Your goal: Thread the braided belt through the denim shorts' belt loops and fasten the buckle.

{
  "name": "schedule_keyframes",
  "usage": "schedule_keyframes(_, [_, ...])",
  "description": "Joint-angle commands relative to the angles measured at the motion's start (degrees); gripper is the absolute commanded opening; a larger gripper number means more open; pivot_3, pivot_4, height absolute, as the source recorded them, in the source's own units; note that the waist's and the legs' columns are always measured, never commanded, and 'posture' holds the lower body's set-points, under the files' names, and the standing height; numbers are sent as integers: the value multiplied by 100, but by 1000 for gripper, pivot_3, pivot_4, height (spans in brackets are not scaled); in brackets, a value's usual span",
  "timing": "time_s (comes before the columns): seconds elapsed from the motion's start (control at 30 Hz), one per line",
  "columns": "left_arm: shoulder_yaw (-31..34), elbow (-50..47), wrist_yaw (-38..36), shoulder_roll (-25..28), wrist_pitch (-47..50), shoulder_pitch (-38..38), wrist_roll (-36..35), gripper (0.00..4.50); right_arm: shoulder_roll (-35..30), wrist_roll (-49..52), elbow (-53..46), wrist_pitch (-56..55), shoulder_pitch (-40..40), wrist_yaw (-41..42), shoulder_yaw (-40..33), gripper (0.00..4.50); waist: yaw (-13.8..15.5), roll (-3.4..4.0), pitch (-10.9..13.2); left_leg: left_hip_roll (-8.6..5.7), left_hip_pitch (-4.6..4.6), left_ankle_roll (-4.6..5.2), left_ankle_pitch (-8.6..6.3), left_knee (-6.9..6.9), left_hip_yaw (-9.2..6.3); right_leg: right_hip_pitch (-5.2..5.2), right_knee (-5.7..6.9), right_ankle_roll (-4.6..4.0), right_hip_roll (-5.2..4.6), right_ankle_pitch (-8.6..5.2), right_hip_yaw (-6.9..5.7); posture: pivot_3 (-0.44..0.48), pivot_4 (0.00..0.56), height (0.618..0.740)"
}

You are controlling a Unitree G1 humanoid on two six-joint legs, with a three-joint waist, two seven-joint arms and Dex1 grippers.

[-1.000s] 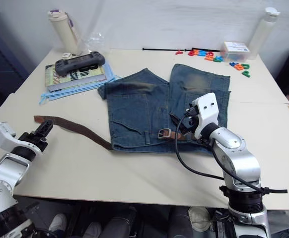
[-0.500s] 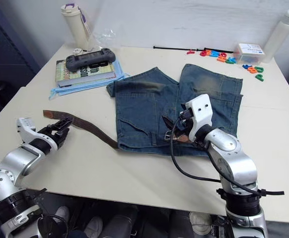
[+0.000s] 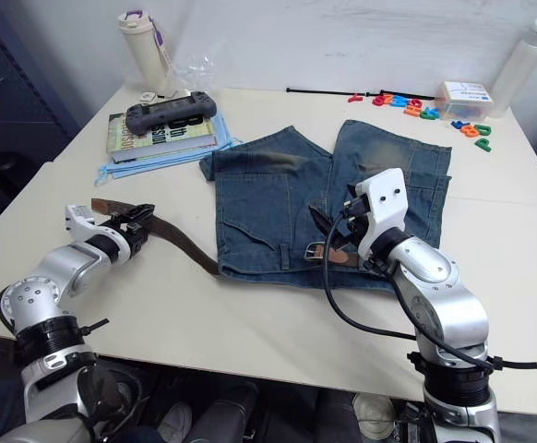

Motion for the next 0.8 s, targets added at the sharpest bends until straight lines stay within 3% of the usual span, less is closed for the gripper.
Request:
schedule_keyframes(0.03, [-91,672,-45,17,-351,-144,481,3361,-92,76,-371,12,-86,-79,-171,4412,1,2,-1,0,1,0,0,0,0,0,0,0,0,0,0,0,150,655])
schedule_keyframes(0.07, [-80,722,-58,14,-386,-174,499,3361,-91,77,-367,11,-96,-86,-170,4412,0,2,-1,0,1,0,0,0,0,0,0,0,0,0,0,0,150,655])
schedule_keyframes(0.2, [-81,859,-123,-36,-457,-254,555,2204,-85,67,-354,-8,-117,-113,-170,4500,-11,6,-3,0,4,0,0,-1,0,2,0,1,0,0,0,0,150,655])
schedule_keyframes(0.23, [-84,870,-130,-63,-468,-271,551,1806,-86,70,-361,-9,-118,-115,-181,4500,-11,7,-4,1,6,-2,1,-2,0,2,0,2,1,1,1,0,150,655])
schedule_keyframes(0.27, [-88,878,-125,-86,-470,-285,546,1071,-79,82,-369,-8,-122,-120,-198,4500,-10,7,-4,2,8,-6,4,-8,-1,2,0,5,2,3,1,0,150,655])
schedule_keyframes(0.3, [-94,898,-130,-97,-475,-300,553,929,-74,90,-370,-10,-125,-125,-210,4500,-9,7,-4,2,9,-7,4,-8,-1,2,0,5,2,3,1,0,150,655])
schedule_keyframes(0.37, [-81,949,-154,-117,-516,-341,575,139,-75,80,-360,-27,-126,-133,-209,4500,-10,7,-4,2,9,-8,6,-11,-1,2,0,7,2,3,1,0,150,655])
schedule_keyframes(0.47, [0,953,-344,-158,-664,-421,557,22,-77,57,-343,-44,-139,-161,-189,4500,5,6,-3,-1,7,-6,9,-24,-3,2,-10,11,0,6,1,0,150,655])
schedule_keyframes(0.6, [-405,32,-1431,-78,-924,-168,889,22,-92,64,-394,-28,-128,-196,-185,4500,-8,-5,3,0,4,-12,17,-41,-4,-8,-14,14,0,7,0,0,150,655])
schedule_keyframes(0.8, [-1785,-2035,-2510,585,-1691,772,2612,22,-85,240,-629,160,-46,-217,-291,4500,-122,-23,13,3,-2,-13,20,-78,6,-21,-34,14,-1,9,6,0,150,655])
